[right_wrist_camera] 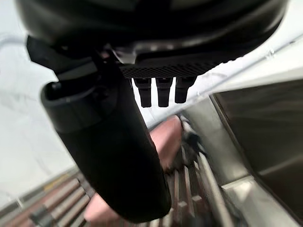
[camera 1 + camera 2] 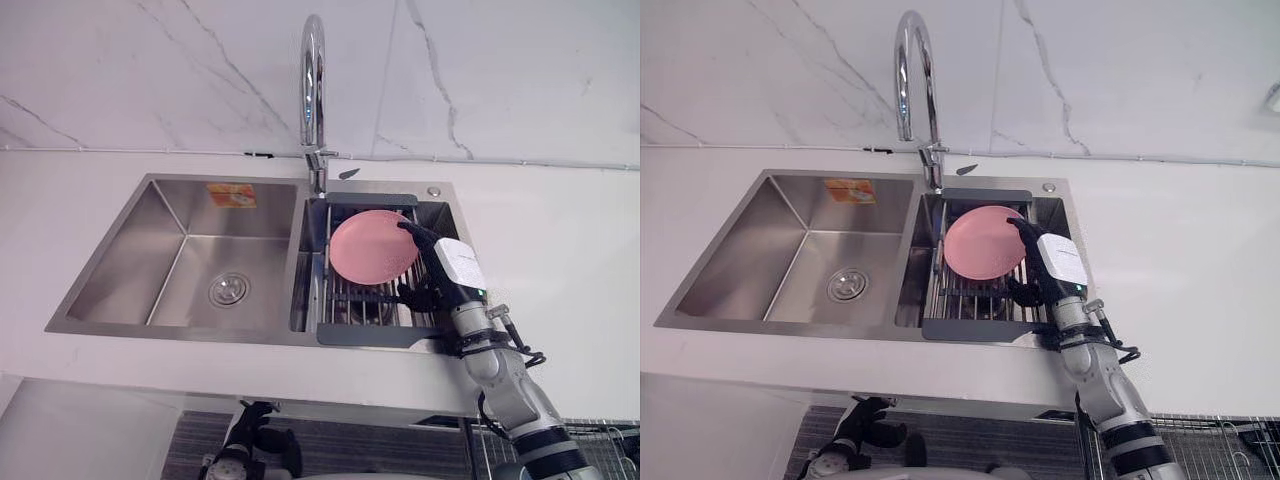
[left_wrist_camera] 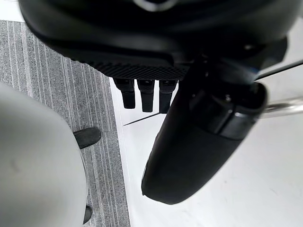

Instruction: Walk over to the sink, pick up the cup, carry it to the dishwasher, place the cup inside the dishwasher, then close the dishwasher door

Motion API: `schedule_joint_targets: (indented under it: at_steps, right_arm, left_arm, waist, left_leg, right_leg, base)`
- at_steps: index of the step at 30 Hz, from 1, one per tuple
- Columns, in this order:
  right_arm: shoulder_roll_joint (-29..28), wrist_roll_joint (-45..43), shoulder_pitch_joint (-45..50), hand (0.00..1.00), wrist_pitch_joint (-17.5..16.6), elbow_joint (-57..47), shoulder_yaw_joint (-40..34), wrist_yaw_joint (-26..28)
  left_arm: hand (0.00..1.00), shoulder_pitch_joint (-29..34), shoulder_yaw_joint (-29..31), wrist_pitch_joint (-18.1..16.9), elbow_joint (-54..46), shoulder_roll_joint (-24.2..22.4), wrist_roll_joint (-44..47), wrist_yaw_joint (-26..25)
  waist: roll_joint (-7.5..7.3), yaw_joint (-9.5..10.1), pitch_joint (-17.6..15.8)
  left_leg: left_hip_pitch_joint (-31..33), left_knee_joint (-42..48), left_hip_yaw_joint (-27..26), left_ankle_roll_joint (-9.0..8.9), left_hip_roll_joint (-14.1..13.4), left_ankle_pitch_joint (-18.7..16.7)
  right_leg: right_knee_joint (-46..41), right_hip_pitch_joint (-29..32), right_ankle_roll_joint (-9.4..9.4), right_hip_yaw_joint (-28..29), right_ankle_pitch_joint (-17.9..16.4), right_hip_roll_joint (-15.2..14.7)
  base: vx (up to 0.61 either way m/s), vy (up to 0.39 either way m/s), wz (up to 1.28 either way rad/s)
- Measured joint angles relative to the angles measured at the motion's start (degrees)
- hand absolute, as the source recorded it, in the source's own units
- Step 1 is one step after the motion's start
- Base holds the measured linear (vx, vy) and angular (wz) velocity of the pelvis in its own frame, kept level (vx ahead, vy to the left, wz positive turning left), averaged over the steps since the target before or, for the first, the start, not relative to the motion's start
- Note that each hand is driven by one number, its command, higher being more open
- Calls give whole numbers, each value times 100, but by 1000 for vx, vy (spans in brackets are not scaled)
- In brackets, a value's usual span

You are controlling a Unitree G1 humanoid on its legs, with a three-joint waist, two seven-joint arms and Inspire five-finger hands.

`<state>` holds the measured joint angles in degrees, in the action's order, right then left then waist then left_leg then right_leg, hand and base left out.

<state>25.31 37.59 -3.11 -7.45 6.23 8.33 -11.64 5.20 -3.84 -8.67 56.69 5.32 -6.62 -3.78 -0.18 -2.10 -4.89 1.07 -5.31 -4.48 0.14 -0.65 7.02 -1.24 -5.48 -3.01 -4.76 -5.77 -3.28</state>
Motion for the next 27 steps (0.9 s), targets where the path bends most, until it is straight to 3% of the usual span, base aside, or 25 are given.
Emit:
schedule_joint_targets:
  at_steps: [19,27]
  right_arm:
    - [66,476,-918,90,229,729,82,-142]
    - [61,465,-1330,90,302,1084,225,-332]
  left_arm:
    - [90,-6,-149,-68,-130,38,-5,1]
    - [90,-40,-253,-151,-264,68,-4,-3]
  waist:
    - [0,-8,-227]
    - [-2,99,-384]
  left_leg:
    - [43,-3,120,21,67,30]
    - [146,-4,158,26,76,39]
  right_leg:
    - [26,-27,-14,-149,-10,-55]
    - [21,53,-14,-184,-10,-57]
  base:
    - [-8,-6,3]
    - [-2,-5,1]
